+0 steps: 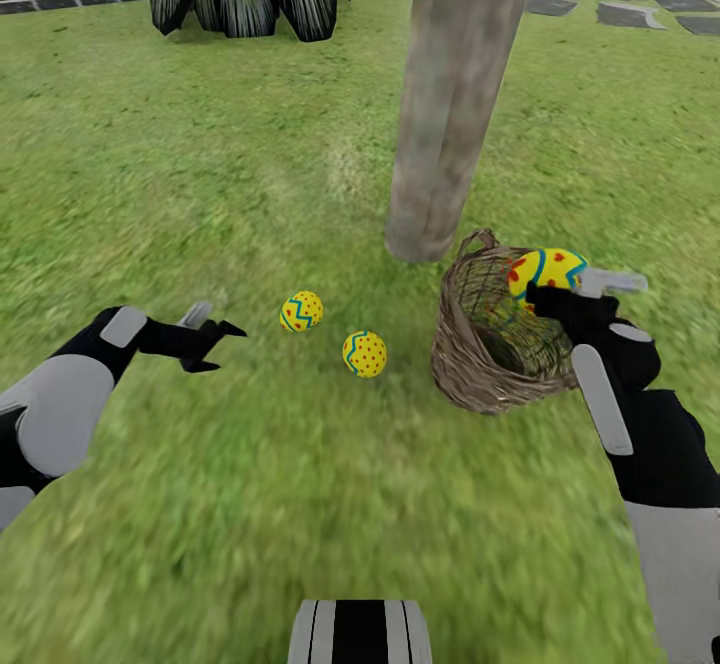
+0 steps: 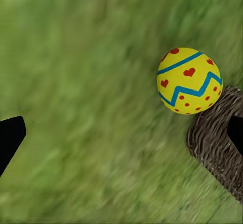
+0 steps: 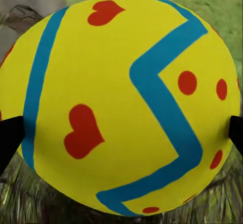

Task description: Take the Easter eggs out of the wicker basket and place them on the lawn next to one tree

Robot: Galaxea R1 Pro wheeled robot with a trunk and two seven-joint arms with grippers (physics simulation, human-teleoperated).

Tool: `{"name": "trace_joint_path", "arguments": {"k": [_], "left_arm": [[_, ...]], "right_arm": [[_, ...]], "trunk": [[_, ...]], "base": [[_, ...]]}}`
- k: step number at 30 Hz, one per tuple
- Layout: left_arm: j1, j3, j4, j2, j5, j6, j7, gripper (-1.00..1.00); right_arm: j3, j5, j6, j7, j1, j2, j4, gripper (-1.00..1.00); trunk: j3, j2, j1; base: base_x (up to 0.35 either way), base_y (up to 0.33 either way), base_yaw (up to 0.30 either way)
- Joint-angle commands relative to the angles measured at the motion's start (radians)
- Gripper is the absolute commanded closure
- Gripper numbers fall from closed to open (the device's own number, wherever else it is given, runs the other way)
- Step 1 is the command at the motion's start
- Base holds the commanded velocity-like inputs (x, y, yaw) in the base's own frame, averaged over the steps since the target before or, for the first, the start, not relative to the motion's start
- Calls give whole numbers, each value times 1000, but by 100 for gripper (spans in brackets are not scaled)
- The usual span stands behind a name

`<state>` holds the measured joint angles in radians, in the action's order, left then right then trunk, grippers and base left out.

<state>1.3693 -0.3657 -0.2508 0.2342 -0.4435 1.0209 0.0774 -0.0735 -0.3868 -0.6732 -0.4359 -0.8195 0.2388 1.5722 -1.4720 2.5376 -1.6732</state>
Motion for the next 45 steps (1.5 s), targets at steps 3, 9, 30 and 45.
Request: {"name": "trace_joint_path", "arguments": {"k": [3, 9, 30, 45], "left_arm": [[1, -6, -2, 5, 10, 4, 8, -100], [1, -4, -1, 27, 13, 2, 8, -100], [1, -4, -26, 147, 9, 5, 208, -100], [1, 10, -27, 142, 6, 5, 227, -100]], "right_arm": [[-53, -4, 24, -10, -6, -106, 2, 100], [-209, 242, 26, -10, -34, -413, -6, 100], [-493, 45, 175, 5, 10, -413, -428, 100], [-562, 46, 346, 6, 137, -413, -535, 100]], "trunk": [[-1, 0, 0], [-1, 0, 0], [-1, 0, 0], [-1, 0, 0]], "base": [[0, 0, 0], [0, 0, 0], [132, 190, 0], [16, 14, 0]]}}
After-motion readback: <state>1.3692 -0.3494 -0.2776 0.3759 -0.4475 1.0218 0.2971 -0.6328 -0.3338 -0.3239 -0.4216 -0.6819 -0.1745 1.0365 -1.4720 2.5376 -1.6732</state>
